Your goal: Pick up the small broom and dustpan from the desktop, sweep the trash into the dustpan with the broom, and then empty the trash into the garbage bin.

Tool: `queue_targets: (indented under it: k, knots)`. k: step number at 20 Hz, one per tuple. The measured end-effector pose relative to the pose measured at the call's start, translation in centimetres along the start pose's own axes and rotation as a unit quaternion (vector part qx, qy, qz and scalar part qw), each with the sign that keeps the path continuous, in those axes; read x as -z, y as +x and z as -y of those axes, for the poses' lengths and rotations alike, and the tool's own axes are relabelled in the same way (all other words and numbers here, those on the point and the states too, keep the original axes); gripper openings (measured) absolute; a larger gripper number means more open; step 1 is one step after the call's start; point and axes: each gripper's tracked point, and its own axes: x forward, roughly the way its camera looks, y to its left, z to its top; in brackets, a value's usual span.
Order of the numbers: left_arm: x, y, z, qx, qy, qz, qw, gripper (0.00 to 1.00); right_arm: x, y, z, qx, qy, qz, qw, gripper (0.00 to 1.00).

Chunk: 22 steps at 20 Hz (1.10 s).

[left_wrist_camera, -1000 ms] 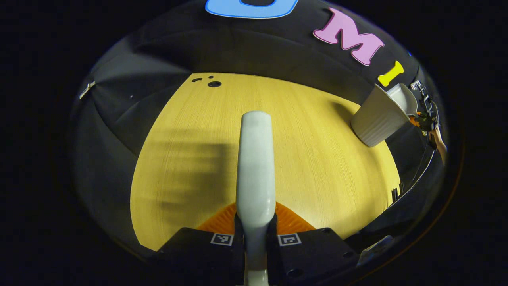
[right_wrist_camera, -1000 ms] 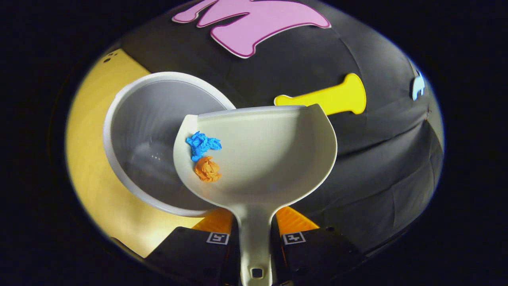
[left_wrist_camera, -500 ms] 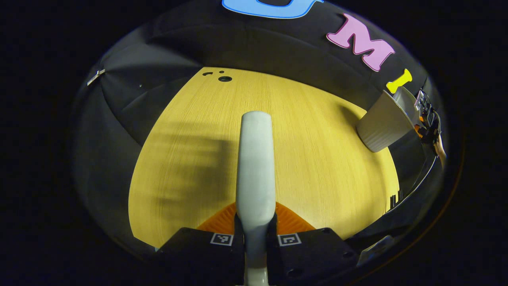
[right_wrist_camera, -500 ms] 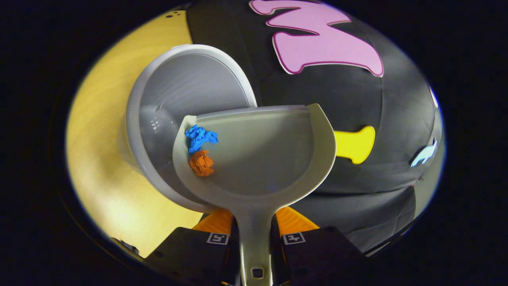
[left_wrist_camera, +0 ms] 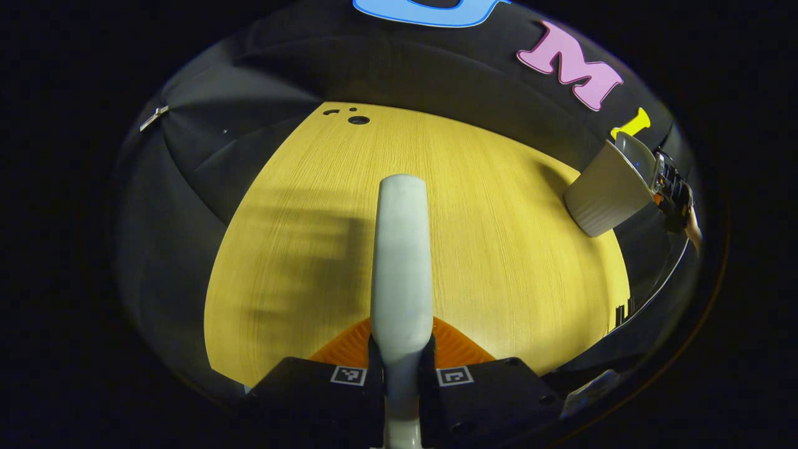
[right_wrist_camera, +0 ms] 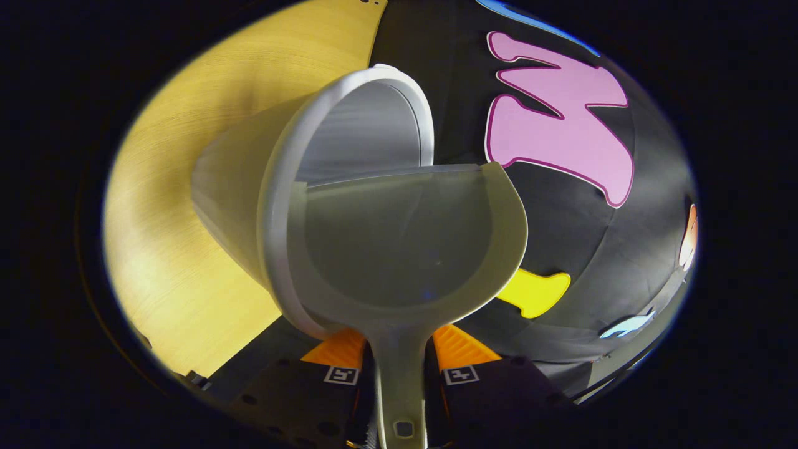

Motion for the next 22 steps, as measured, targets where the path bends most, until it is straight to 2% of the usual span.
queue_targets:
  k: [3, 6, 9, 12, 13, 14, 15, 19, 21, 22]
  knots:
    - [-0.9, -0.1, 0.0, -0.009, 0.006, 0.024, 1.000, 0.27, -0.1, -0.2, -0.4, -0.031, 0.076, -0.026, 0.996, 0.34]
    - [-1.3, -0.3, 0.2, -0.007, 0.008, 0.037, 0.999, 0.24, 0.3, -0.2, -0.5, -0.054, 0.191, -0.047, 0.979, 0.34]
    - [-1.6, -0.3, 0.8, -0.007, 0.008, 0.038, 0.999, 0.26, 0.4, -0.1, -0.8, -0.085, 0.318, -0.066, 0.942, 0.34]
    - [-2.4, -1.4, 0.7, -0.017, 0.015, 0.055, 0.998, 0.24, -0.5, -0.2, 0.2, -0.089, 0.408, -0.067, 0.906, 0.34]
    - [-2.7, -1.8, 0.9, -0.015, 0.015, 0.061, 0.998, 0.27, -0.6, -0.1, 0.4, -0.088, 0.431, -0.060, 0.896, 0.31]
    - [-3.1, -2.2, 1.0, -0.012, 0.013, 0.068, 0.998, 0.29, -0.9, -0.3, 0.6, -0.089, 0.451, -0.057, 0.886, 0.36]
    - [-3.4, -2.5, 1.2, -0.009, 0.010, 0.073, 0.997, 0.29, -1.3, -0.5, 0.8, -0.094, 0.471, -0.055, 0.875, 0.36]
    - [-3.4, -3.1, 2.0, 0.006, -0.004, 0.083, 0.996, 0.24, -3.3, -0.8, 1.8, -0.125, 0.568, -0.025, 0.813, 0.34]
    - [-2.6, -3.3, 2.1, 0.012, -0.011, 0.083, 0.996, 0.24, -4.7, -1.3, 2.6, -0.136, 0.592, 0.006, 0.795, 0.36]
    - [-2.2, -3.3, 2.2, 0.014, -0.017, 0.083, 0.996, 0.24, -5.2, -1.5, 2.8, -0.142, 0.600, 0.018, 0.787, 0.34]
